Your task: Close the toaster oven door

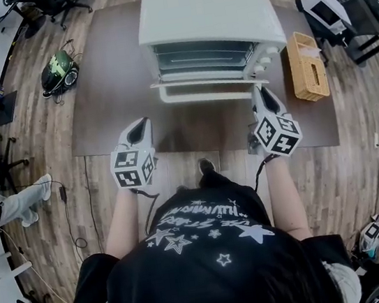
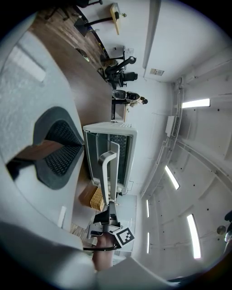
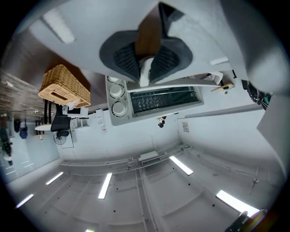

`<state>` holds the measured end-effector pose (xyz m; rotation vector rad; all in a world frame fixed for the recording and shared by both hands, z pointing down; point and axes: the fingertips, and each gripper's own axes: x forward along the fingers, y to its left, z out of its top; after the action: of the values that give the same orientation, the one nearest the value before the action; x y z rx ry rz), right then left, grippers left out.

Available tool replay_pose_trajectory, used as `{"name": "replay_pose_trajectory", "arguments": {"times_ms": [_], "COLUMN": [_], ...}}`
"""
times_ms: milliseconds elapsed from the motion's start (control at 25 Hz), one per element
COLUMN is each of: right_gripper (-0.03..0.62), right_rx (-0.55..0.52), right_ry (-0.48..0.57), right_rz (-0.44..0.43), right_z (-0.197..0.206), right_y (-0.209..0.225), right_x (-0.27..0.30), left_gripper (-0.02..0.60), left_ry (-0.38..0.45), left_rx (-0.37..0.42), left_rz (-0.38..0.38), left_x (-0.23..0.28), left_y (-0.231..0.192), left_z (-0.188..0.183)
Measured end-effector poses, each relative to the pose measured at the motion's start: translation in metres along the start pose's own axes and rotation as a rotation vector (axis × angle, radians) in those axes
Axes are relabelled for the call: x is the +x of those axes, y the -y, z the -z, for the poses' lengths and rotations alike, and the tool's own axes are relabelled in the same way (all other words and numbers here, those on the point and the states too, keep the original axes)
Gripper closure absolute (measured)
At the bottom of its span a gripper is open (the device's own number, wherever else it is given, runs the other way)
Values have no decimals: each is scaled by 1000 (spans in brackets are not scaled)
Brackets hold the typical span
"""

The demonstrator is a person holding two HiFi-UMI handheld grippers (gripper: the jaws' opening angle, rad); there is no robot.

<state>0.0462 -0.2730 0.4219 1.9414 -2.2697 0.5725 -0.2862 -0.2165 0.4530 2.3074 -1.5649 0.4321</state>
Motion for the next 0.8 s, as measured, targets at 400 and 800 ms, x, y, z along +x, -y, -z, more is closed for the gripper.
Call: {"name": "replay_pose_trajectory", "arguments": {"times_ms": [400, 800], "right_gripper": [511, 510], "right_rx": [25, 40], "right_ry": [34, 53], "right_rz": [-40, -62], "right_z": [-25, -48], "right_y": [-3, -2], "right_x": [18, 38], "left_gripper": [571, 571], "left_ry": [17, 40], "left_rx": [7, 12], "left_rz": [-14, -31], "left_x": [10, 24], "left_y": [5, 5], "left_z": [-13, -31]}}
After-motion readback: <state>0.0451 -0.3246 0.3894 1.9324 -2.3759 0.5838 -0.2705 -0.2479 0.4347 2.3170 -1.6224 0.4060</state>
